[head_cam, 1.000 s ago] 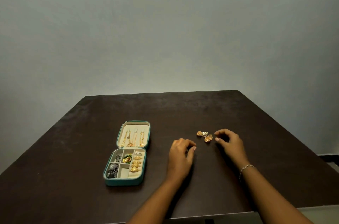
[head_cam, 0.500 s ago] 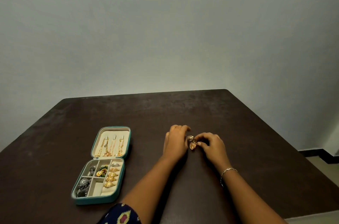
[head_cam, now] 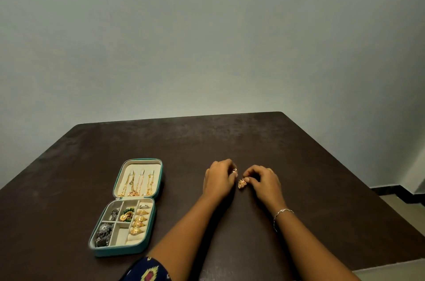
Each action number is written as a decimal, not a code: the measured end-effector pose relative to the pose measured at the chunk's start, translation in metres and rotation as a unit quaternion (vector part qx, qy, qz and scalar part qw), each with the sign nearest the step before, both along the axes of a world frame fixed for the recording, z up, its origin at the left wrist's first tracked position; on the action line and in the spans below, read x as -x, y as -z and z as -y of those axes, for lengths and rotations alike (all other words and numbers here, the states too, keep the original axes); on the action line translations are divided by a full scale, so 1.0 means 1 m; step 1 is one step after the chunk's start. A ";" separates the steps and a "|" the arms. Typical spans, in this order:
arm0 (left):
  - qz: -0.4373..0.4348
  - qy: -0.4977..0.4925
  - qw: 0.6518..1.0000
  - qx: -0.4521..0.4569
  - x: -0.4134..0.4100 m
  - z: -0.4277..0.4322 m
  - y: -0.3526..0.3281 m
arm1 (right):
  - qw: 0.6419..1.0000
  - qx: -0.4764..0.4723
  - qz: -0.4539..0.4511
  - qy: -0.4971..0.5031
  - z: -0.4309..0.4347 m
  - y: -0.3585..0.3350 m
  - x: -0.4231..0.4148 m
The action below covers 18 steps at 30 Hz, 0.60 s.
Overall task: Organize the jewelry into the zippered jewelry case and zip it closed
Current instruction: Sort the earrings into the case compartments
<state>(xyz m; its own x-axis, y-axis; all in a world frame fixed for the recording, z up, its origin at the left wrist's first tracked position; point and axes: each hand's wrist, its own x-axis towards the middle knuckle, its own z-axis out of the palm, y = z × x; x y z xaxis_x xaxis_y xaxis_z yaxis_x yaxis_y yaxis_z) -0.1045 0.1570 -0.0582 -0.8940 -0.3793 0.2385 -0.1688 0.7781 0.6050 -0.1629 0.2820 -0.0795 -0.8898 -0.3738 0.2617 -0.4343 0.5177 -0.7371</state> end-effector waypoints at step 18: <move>-0.134 0.049 0.959 -0.245 -0.065 -0.006 -0.026 | 0.934 0.326 0.107 -0.103 0.004 -0.038 -0.067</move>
<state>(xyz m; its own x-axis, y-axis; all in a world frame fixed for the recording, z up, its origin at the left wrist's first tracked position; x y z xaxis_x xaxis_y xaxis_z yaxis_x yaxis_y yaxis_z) -0.0390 0.1625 -0.0325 -0.8623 -0.4223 0.2792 0.1031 0.3935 0.9135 -0.0962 0.2785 -0.0412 -0.8748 -0.3654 0.3182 -0.2826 -0.1488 -0.9476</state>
